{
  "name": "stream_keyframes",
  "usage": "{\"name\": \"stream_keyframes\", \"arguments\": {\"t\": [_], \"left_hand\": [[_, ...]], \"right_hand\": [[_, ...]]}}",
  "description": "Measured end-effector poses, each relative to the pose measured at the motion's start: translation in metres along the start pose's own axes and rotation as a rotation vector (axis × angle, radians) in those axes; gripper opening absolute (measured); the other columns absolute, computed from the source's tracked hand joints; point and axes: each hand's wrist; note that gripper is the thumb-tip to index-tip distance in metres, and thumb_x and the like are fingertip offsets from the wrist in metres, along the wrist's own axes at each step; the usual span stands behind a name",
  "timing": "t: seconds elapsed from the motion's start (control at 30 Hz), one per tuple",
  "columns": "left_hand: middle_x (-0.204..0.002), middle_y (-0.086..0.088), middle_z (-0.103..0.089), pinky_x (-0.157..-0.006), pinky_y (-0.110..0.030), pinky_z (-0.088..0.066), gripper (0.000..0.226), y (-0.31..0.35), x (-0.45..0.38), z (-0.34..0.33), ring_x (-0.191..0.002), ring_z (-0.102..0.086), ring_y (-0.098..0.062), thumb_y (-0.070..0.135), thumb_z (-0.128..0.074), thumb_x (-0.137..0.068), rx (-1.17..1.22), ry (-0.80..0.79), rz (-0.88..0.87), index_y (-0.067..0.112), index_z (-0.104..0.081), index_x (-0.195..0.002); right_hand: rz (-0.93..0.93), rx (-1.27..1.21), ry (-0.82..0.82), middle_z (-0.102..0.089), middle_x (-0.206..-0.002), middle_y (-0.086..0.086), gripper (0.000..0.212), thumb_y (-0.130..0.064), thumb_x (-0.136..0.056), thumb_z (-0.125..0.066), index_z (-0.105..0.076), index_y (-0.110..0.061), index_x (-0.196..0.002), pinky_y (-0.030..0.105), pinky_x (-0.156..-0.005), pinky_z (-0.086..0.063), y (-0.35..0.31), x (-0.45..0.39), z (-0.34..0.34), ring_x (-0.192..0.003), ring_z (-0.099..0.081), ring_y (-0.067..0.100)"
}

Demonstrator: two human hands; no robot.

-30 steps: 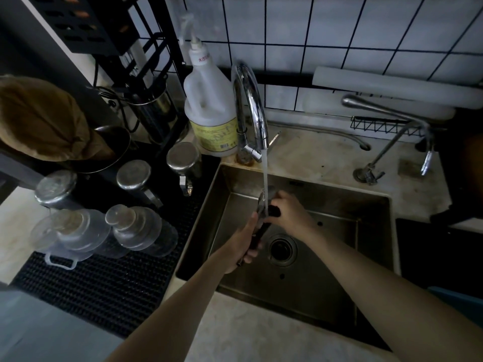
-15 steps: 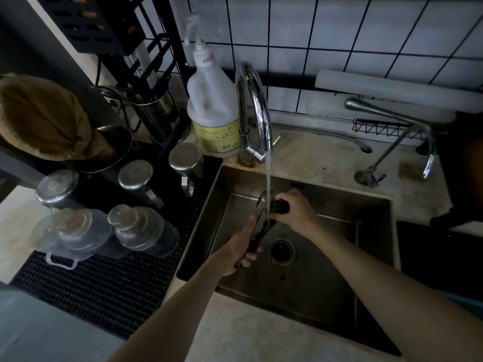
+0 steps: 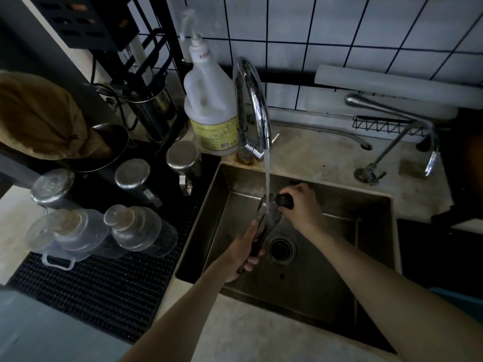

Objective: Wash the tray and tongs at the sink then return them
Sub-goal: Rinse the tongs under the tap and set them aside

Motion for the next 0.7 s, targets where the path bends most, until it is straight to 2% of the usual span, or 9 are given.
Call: {"name": "stream_keyframes", "arguments": {"t": [0.13, 0.27, 0.37, 0.47, 0.63, 0.7], "left_hand": [[-0.062, 0.003, -0.051, -0.035, -0.019, -0.018, 0.056, 0.003, -0.001, 0.0, -0.042, -0.029, -0.008, 0.069, -0.036, -0.095, 0.01, 0.02, 0.018, 0.015, -0.051, -0.087], [-0.065, 0.001, -0.054, -0.034, -0.02, -0.022, 0.05, 0.004, -0.005, 0.003, -0.043, -0.036, -0.008, 0.064, -0.04, -0.096, 0.013, 0.06, 0.031, 0.016, -0.053, -0.097], [-0.066, 0.001, -0.055, -0.034, -0.02, -0.024, 0.047, 0.002, -0.008, 0.003, -0.044, -0.04, -0.009, 0.062, -0.043, -0.096, 0.004, 0.06, 0.013, 0.016, -0.054, -0.098], [-0.068, 0.001, -0.054, -0.035, -0.02, -0.025, 0.046, 0.002, -0.01, 0.003, -0.045, -0.041, -0.009, 0.06, -0.045, -0.097, 0.004, 0.05, 0.002, 0.015, -0.054, -0.1], [-0.069, 0.001, -0.052, -0.038, -0.02, -0.024, 0.041, 0.008, -0.014, 0.002, -0.047, -0.041, -0.009, 0.054, -0.044, -0.1, -0.016, 0.045, -0.011, 0.014, -0.053, -0.102], [-0.07, 0.001, -0.053, -0.038, -0.021, -0.026, 0.046, 0.008, -0.018, 0.003, -0.048, -0.042, -0.009, 0.053, -0.045, -0.1, -0.029, 0.062, -0.011, 0.009, -0.055, -0.111]], "right_hand": [[0.075, -0.022, 0.124, -0.048, -0.122, 0.005, 0.041, -0.028, -0.082, -0.075, -0.059, -0.025, -0.12, 0.035, -0.091, -0.049, -0.012, -0.005, 0.007, -0.117, -0.047, 0.027], [0.087, -0.042, 0.237, -0.046, -0.125, 0.008, 0.041, -0.027, -0.082, -0.075, -0.057, -0.024, -0.119, 0.038, -0.085, -0.053, -0.019, -0.02, 0.021, -0.118, -0.047, 0.03], [0.061, -0.064, 0.294, -0.043, -0.13, 0.011, 0.04, -0.024, -0.084, -0.074, -0.056, -0.023, -0.12, 0.039, -0.088, -0.053, -0.021, -0.034, 0.032, -0.119, -0.047, 0.031], [-0.033, -0.097, 0.316, -0.041, -0.133, 0.014, 0.039, -0.021, -0.085, -0.073, -0.056, -0.019, -0.119, 0.043, -0.094, -0.051, -0.019, -0.053, 0.042, -0.121, -0.046, 0.033], [-0.093, -0.112, 0.319, -0.038, -0.134, 0.013, 0.04, -0.017, -0.083, -0.073, -0.051, -0.019, -0.116, 0.039, -0.096, -0.049, -0.009, -0.078, 0.052, -0.122, -0.045, 0.03], [-0.106, -0.12, 0.281, -0.036, -0.134, 0.013, 0.04, -0.015, -0.082, -0.074, -0.05, -0.019, -0.114, 0.04, -0.098, -0.048, -0.006, -0.086, 0.053, -0.12, -0.045, 0.03]]}}
Point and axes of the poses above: each hand's wrist, its own x-axis away from the middle knuckle, its own z-axis out of the back of the hand, y = z × x
